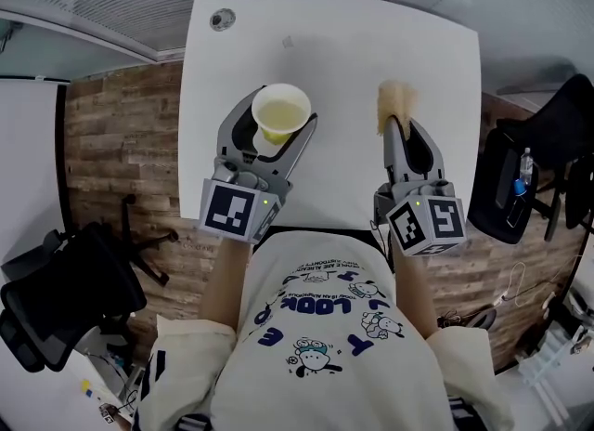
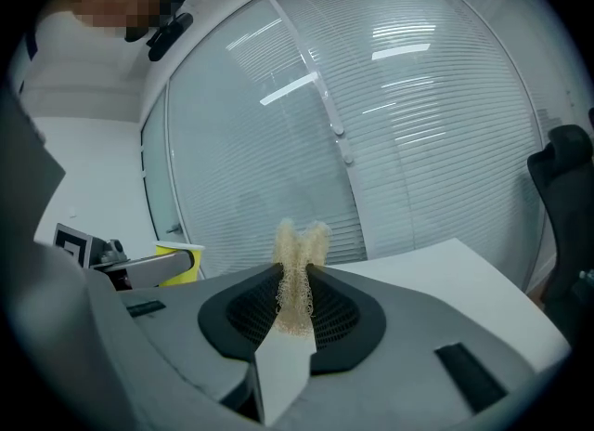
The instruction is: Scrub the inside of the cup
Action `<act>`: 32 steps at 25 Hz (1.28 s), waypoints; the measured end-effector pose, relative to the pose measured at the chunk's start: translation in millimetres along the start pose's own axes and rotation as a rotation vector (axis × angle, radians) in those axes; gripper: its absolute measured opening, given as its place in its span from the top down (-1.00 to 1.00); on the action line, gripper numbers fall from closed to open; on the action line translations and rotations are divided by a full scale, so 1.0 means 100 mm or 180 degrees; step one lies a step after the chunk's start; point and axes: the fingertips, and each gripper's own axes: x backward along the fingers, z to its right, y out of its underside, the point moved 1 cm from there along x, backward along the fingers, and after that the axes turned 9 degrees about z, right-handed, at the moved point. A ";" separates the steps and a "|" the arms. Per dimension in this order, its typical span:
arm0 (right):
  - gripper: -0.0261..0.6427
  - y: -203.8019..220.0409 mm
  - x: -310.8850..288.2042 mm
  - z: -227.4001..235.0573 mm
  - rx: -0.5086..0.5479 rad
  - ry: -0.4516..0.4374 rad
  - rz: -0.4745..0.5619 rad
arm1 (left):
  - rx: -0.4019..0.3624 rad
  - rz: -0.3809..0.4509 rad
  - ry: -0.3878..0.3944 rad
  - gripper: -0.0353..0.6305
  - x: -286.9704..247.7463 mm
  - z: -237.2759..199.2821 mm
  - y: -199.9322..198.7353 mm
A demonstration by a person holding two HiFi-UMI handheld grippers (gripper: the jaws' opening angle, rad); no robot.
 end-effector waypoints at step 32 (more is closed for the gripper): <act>0.71 -0.12 0.21 0.00 0.0146 0.0062 0.0131 | -0.0047 0.0182 -0.0017 -0.15 0.04 0.28 -0.18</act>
